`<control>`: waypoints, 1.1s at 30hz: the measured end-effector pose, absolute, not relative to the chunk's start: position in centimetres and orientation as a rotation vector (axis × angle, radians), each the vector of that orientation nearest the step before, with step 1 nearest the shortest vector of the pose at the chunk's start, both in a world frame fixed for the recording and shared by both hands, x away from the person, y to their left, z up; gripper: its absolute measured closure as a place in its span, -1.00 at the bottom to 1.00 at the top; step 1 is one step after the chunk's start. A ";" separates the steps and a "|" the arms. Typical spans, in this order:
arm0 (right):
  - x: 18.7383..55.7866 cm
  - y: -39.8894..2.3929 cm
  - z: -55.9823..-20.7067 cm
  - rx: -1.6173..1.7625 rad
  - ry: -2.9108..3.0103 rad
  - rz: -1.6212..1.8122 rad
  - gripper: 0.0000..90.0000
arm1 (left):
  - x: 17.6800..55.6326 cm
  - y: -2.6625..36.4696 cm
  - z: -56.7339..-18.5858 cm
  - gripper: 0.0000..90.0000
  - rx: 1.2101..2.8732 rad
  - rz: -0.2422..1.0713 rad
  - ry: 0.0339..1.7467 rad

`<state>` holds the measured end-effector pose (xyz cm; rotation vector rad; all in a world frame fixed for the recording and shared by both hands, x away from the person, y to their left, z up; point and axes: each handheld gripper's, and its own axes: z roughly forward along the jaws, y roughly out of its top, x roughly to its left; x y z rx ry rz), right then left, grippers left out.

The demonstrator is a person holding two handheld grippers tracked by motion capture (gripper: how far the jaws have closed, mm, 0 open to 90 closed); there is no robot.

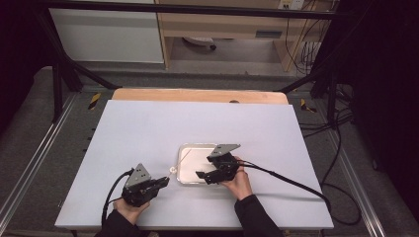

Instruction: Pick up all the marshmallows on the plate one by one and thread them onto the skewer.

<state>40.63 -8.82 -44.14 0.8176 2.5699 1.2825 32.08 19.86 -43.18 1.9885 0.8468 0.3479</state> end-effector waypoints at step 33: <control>40.2 -8.4 -45.3 0.764 2.611 1.217 0.56 | 32.0 19.6 -43.3 0.95 1.993 0.339 0.836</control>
